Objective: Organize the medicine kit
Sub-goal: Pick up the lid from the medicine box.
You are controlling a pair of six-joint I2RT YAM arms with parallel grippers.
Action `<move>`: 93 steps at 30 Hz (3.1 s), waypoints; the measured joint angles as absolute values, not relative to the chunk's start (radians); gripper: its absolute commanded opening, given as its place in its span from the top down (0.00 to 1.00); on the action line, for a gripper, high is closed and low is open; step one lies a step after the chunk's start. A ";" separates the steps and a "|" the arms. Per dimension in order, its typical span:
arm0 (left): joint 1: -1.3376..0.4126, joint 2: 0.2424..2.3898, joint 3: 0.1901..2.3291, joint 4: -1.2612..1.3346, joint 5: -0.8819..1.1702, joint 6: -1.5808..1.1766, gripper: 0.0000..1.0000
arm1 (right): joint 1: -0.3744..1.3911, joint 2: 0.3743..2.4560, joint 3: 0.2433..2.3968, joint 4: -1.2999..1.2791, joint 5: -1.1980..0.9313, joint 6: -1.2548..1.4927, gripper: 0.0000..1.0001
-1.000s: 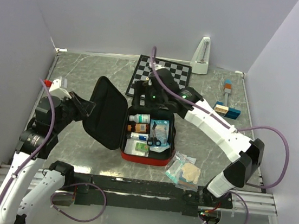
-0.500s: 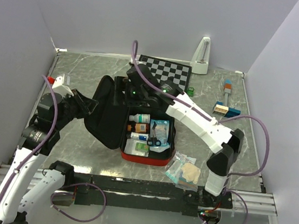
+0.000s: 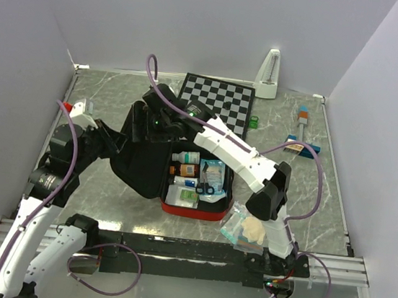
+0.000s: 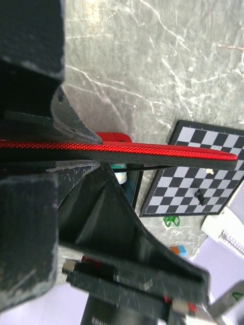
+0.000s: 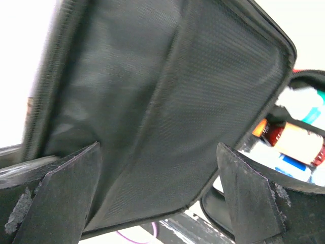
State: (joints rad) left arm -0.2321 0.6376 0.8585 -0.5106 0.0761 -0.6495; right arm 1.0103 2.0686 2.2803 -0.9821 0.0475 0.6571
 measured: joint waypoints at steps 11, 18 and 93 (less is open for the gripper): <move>-0.233 0.628 0.859 -0.519 0.072 -0.639 0.99 | 1.003 2.077 2.262 -1.024 0.071 0.653 0.14; -0.234 0.626 0.859 -0.544 0.044 -0.628 0.99 | 0.989 2.061 2.145 -1.002 0.088 0.649 0.14; -0.285 0.776 0.975 -0.455 0.252 -0.544 0.99 | 0.843 1.546 1.369 -0.403 -0.205 0.814 0.01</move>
State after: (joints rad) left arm -0.2848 0.7757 0.9749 -0.4553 0.2520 -0.5442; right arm 0.8429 1.5455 1.3693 -0.4034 -0.2047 0.8139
